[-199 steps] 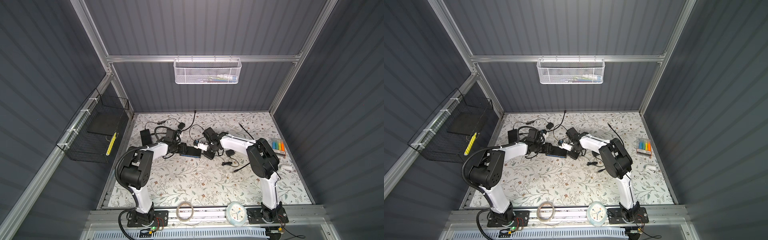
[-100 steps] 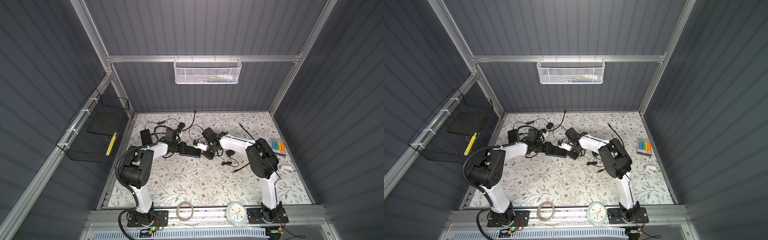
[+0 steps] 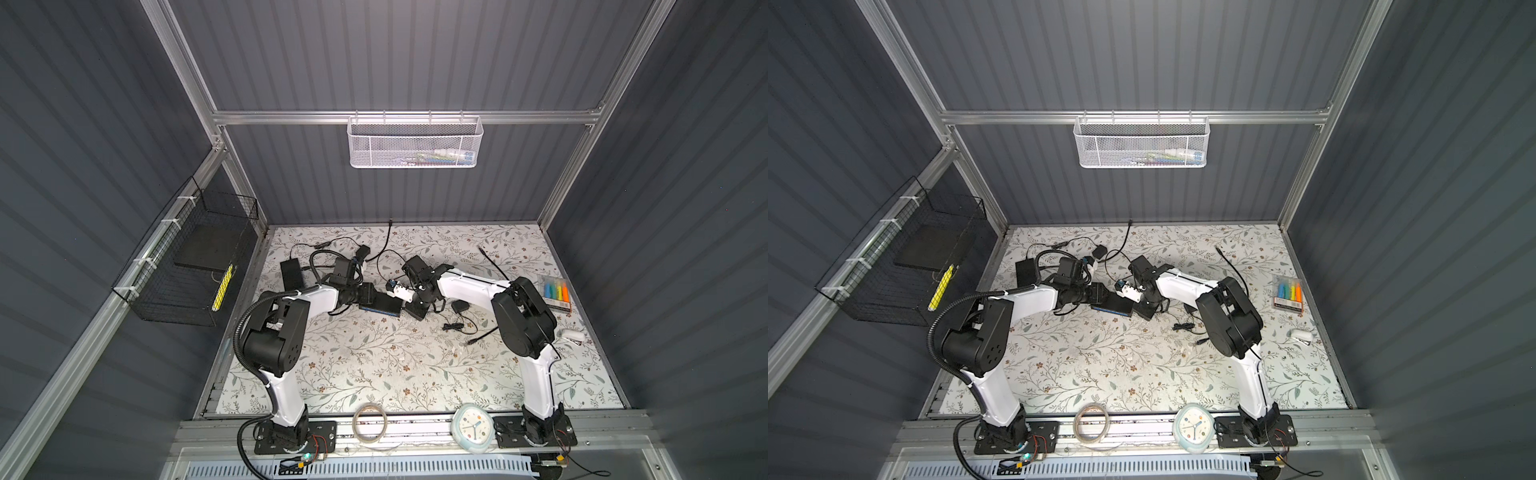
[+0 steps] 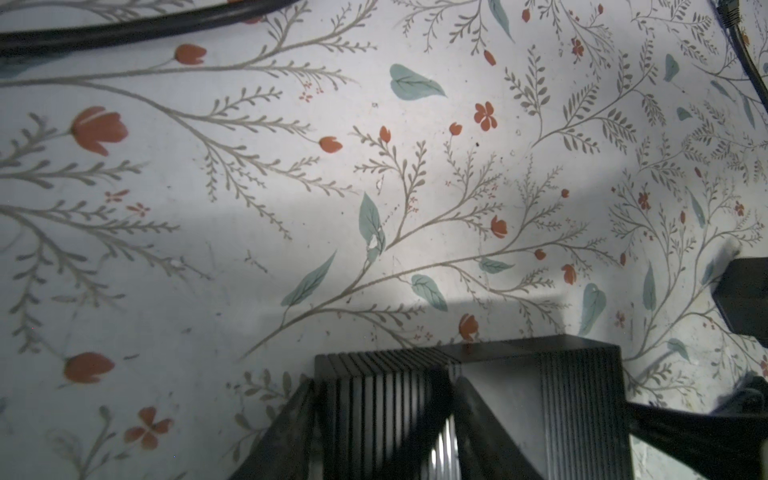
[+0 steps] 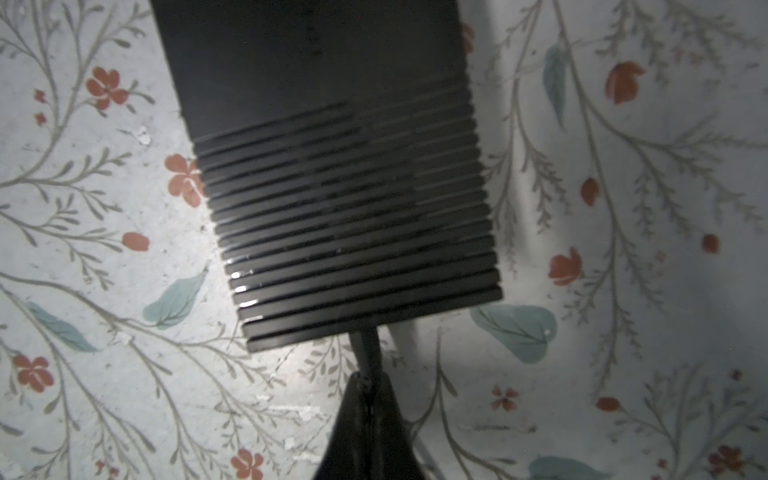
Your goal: Insert the plug into the switch port
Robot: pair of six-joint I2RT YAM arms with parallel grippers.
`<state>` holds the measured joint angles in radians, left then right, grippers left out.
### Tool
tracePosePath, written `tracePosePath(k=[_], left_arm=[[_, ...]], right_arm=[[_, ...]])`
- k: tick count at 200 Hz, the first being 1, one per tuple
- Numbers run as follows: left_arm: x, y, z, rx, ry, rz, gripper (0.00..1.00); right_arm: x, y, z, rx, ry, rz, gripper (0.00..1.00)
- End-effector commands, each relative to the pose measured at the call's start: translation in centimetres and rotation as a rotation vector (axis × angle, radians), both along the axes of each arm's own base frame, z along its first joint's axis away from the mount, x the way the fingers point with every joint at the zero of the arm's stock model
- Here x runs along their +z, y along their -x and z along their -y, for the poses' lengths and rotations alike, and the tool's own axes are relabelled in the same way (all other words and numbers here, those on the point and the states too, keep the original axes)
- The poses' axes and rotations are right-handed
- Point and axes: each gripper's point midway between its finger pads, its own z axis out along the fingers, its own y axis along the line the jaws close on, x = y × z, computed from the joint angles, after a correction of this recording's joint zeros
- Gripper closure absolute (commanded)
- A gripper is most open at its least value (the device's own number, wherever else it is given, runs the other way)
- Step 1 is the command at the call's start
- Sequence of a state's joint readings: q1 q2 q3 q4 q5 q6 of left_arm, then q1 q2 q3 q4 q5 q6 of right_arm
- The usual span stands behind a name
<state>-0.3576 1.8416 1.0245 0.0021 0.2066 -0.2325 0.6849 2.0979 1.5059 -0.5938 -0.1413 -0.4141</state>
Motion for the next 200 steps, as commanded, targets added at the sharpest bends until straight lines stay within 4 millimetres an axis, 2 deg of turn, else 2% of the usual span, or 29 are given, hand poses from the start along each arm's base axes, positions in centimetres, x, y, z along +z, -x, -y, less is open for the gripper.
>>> tracePosePath(k=[1, 51, 118, 170, 200], left_arm=[[-3.9, 4.2, 1.6, -0.055, -0.001, -0.164, 0.48], [-4.5, 4.6, 1.6, -0.039, -0.014, -0.177, 0.49], [-1.8, 4.4, -0.7, -0.016, -0.034, -0.142, 0.43], [-2.5, 4.9, 0.1, -0.028, 0.027, -0.172, 0.45], [-2.5, 4.7, 0.5, -0.022, 0.050, -0.171, 0.46]], right_arm=[[2.8, -1.1, -4.6, 0.021, -0.147, 0.075, 1.00], [2.4, -0.8, -4.9, -0.030, -0.158, 0.064, 1.00], [1.4, -1.0, -2.8, -0.019, -0.094, 0.091, 1.00], [1.1, -1.3, -2.2, -0.023, -0.090, 0.090, 1.00], [1.9, -1.5, -3.0, -0.010, -0.124, 0.101, 1.00]])
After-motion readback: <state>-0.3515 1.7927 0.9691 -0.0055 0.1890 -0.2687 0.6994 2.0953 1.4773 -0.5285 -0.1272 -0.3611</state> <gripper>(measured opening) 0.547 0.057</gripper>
